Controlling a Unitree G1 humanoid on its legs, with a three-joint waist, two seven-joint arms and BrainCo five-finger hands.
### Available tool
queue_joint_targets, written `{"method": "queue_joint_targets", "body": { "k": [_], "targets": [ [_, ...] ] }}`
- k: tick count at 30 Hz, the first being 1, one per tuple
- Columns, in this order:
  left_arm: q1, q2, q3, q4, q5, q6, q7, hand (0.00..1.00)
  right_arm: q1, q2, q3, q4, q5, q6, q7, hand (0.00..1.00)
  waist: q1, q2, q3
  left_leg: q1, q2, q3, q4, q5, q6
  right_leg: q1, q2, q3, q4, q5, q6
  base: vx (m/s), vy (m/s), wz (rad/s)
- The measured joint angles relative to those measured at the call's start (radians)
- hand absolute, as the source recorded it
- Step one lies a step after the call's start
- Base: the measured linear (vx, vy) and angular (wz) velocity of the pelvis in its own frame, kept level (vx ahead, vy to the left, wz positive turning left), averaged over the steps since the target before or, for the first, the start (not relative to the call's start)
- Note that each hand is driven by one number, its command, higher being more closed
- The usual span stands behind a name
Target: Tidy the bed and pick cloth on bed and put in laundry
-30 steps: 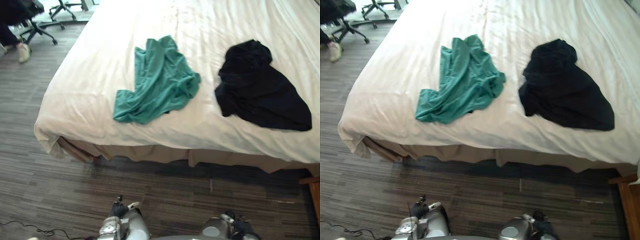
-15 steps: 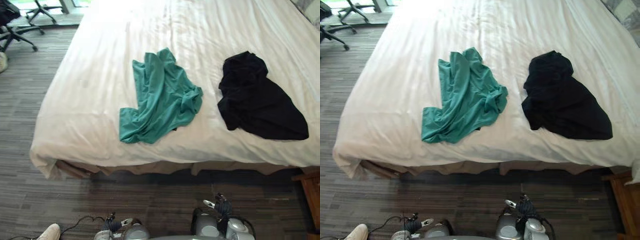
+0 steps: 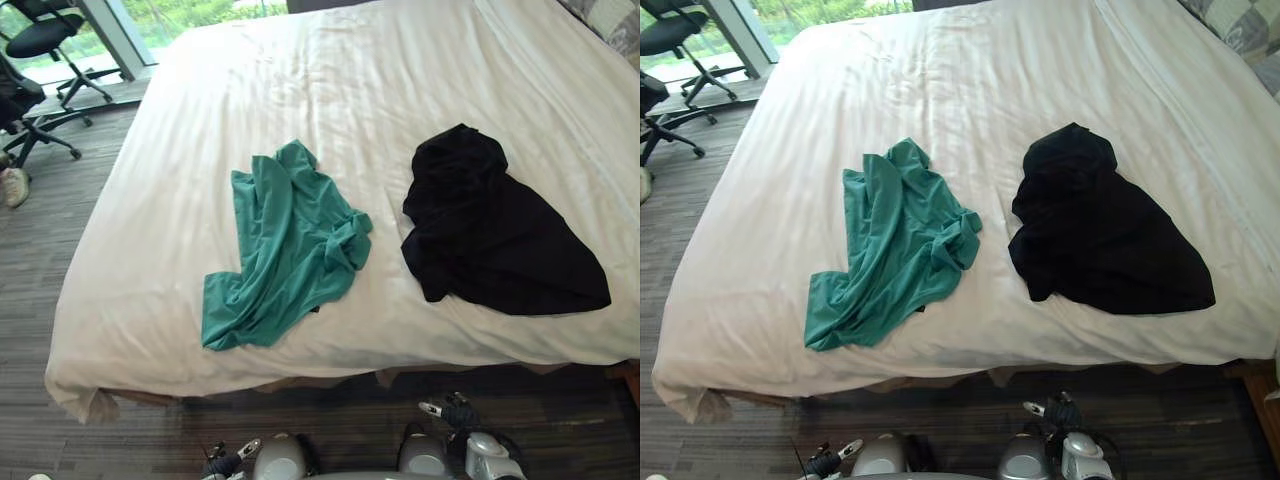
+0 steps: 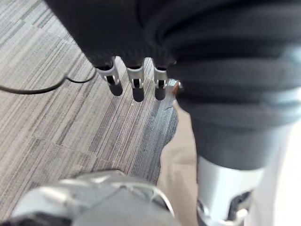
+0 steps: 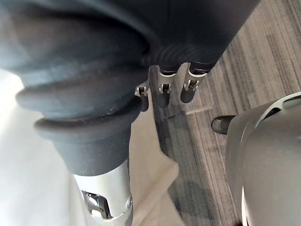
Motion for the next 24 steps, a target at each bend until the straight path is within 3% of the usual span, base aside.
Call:
{"method": "queue_joint_targets", "body": {
  "k": [2,4,6,8,9,11,12,13,14,15,18,21,24],
  "targets": [
    [-0.006,0.01,0.005,-0.02,-0.032,-0.007,-0.005,0.0,0.014,0.023,-0.008,-0.002,0.0,0.004,0.001,0.0,0.001,-0.034,0.008,0.037,-0.033,0.013,-0.043,0.002,-0.001,0.024,-0.01,0.01,-0.022,0.0,0.014,0.2,0.024,-0.26],
    [-0.013,0.014,0.005,-0.035,-0.039,-0.008,-0.02,0.0,0.031,0.04,-0.044,-0.004,0.006,0.003,0.0,0.0,-0.005,-0.051,0.009,0.077,-0.066,0.014,-0.091,0.002,0.0,0.05,-0.034,-0.003,-0.016,-0.003,0.02,0.25,0.011,0.08],
    [-0.013,0.021,-0.003,-0.037,-0.036,-0.008,-0.029,0.0,0.043,0.044,-0.073,-0.024,0.009,0.003,0.002,0.0,-0.012,-0.052,0.015,0.159,-0.089,0.005,-0.148,0.0,0.001,0.052,-0.062,-0.016,0.11,-0.014,0.036,0.22,0.031,0.13],
    [-0.012,0.078,-0.042,-0.038,-0.018,-0.006,-0.054,0.0,0.07,0.055,-0.075,-0.08,0.017,-0.003,0.007,0.0,-0.025,-0.054,0.022,0.255,-0.091,-0.014,-0.179,-0.016,0.01,-0.053,-0.102,0.022,0.452,-0.039,0.032,0.16,-0.003,0.3],
    [-0.012,0.093,-0.047,-0.039,-0.012,-0.006,-0.059,0.0,0.072,0.058,-0.073,-0.087,0.017,-0.003,0.009,0.0,-0.029,-0.062,0.019,0.262,-0.091,-0.024,-0.177,-0.019,0.01,-0.066,-0.105,0.033,0.474,-0.06,0.033,0.18,-0.076,0.52],
    [-0.012,0.134,-0.051,-0.04,0.002,-0.006,-0.081,0.0,0.079,0.066,-0.085,-0.082,0.047,0.008,0.016,0.0,-0.034,-0.085,0.007,0.267,-0.089,-0.05,-0.177,-0.019,-0.001,-0.1,-0.09,0.052,0.408,-0.086,0.008,0.14,-0.17,0.54],
    [-0.005,0.143,-0.039,-0.038,0.011,-0.003,-0.092,0.0,0.092,0.073,-0.117,-0.075,0.056,0.009,0.025,0.0,-0.033,-0.097,0.002,0.269,-0.093,-0.059,-0.176,-0.021,-0.016,-0.1,-0.073,0.08,0.27,-0.031,-0.021,0.12,-0.204,0.38],
    [-0.001,0.142,-0.03,-0.036,0.012,0.001,-0.092,0.0,0.101,0.073,-0.127,-0.071,0.065,0.008,0.026,0.0,-0.034,-0.104,-0.003,0.271,-0.096,-0.066,-0.177,-0.024,-0.025,-0.095,-0.068,0.085,0.241,-0.04,-0.009,0.14,-0.236,0.16],
    [0.004,0.131,-0.012,-0.033,0.015,0.012,-0.1,0.0,0.111,0.068,-0.163,-0.05,0.091,0.006,0.026,0.0,-0.032,-0.086,-0.013,0.281,-0.083,-0.065,-0.197,-0.017,-0.044,-0.06,-0.052,0.084,0.184,-0.048,0.002,0.12,-0.216,-0.13],
    [0.02,0.124,0.027,-0.029,0.02,0.019,-0.116,0.0,0.117,0.062,-0.204,-0.036,0.121,0.006,0.025,0.0,-0.032,-0.052,-0.023,0.288,-0.063,-0.05,-0.231,-0.004,-0.063,-0.041,-0.022,0.075,0.12,-0.047,0.002,0.12,-0.223,-0.24],
    [0.023,0.126,0.141,0.002,0.022,0.033,-0.135,0.0,0.144,0.057,-0.291,-0.037,0.165,0.009,0.024,0.0,-0.039,-0.012,-0.04,0.326,-0.023,-0.021,-0.284,0.013,-0.093,-0.013,0.034,0.073,0.069,-0.035,-0.015,0.08,-0.139,-0.23],
    [0.028,0.136,0.254,0.003,0.03,0.041,-0.154,0.0,0.155,0.04,-0.424,-0.038,0.246,0.007,0.018,0.0,-0.037,-0.003,-0.061,0.343,-0.001,0.008,-0.294,0.013,-0.106,0.009,0.065,0.076,0.019,-0.016,-0.024,0.1,-0.088,-0.25],
    [0.034,0.136,0.333,0.002,0.032,0.043,-0.156,0.0,0.164,0.033,-0.53,-0.047,0.306,-0.003,-0.006,0.0,-0.036,-0.012,-0.073,0.335,0.002,0.014,-0.304,0.015,-0.109,0.016,0.073,0.074,-0.024,0.004,-0.024,0.04,-0.016,-0.07]
  ]
}}
